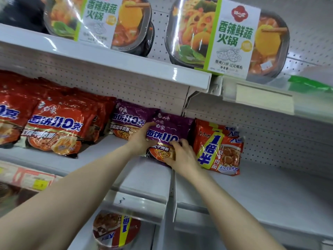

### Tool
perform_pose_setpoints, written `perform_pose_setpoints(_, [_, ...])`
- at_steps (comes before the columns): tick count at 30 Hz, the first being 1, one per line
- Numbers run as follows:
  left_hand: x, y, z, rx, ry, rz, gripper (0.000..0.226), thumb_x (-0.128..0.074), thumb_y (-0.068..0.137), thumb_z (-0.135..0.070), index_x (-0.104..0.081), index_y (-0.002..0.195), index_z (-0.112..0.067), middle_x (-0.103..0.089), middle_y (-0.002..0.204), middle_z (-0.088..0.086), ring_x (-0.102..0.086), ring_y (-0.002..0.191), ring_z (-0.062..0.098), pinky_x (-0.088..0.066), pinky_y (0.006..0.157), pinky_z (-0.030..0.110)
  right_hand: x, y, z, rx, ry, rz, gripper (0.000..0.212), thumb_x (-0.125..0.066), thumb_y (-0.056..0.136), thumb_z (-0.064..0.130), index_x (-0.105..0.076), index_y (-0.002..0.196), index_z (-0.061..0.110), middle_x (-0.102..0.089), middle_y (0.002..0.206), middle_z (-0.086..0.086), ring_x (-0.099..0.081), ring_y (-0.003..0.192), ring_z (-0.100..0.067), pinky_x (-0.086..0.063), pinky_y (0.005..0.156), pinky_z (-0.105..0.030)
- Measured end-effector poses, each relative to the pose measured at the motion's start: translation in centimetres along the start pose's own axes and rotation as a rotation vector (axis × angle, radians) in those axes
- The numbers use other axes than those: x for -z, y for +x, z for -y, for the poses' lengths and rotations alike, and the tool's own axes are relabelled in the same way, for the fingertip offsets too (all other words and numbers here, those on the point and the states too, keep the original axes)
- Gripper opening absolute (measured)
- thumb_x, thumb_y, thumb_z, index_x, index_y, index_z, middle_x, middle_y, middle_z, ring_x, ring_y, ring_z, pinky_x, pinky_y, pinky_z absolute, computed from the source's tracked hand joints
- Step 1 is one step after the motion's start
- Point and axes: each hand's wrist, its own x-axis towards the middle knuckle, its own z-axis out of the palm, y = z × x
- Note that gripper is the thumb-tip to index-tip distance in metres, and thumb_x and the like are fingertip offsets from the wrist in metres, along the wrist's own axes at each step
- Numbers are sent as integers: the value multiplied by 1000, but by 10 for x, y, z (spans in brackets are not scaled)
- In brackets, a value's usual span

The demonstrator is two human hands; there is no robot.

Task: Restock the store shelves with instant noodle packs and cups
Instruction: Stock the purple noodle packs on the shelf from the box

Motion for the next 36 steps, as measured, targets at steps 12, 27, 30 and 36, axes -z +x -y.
perform_pose_setpoints(12, [15,-32,-15,-295,617,-14,44,-76,79,-22,-63,120,-30,-56,118,4,-53,109,30,-47,91,41,7,0,14,47,-72,-62,51,-67,92,27,-52,140,18,-49,135,-9,-47,123,-30,-41,101,-38])
perform_pose_setpoints(27, [3,-3,-11,-235,836,104,43,-73,81,-10,-53,118,-20,-53,116,8,-59,103,32,-50,88,43,-12,19,26,108,-365,-80,61,-65,87,2,-44,142,20,-41,133,-12,-41,123,-33,-49,81,-39])
perform_pose_setpoints(30, [-4,6,-10,-215,865,75,44,-73,81,-10,-49,117,-20,-50,115,7,-59,103,32,-51,83,42,-14,28,24,123,-418,-109,60,-65,86,3,-45,141,17,-39,136,-14,-41,124,-35,-51,83,-40])
perform_pose_setpoints(36, [-19,16,-6,-225,917,-43,64,-78,75,-8,-45,126,-28,-43,121,2,-52,112,24,-49,82,36,-20,43,12,124,-376,-147,64,-69,82,-2,-46,139,14,-36,139,-14,-39,127,-35,-52,92,-39])
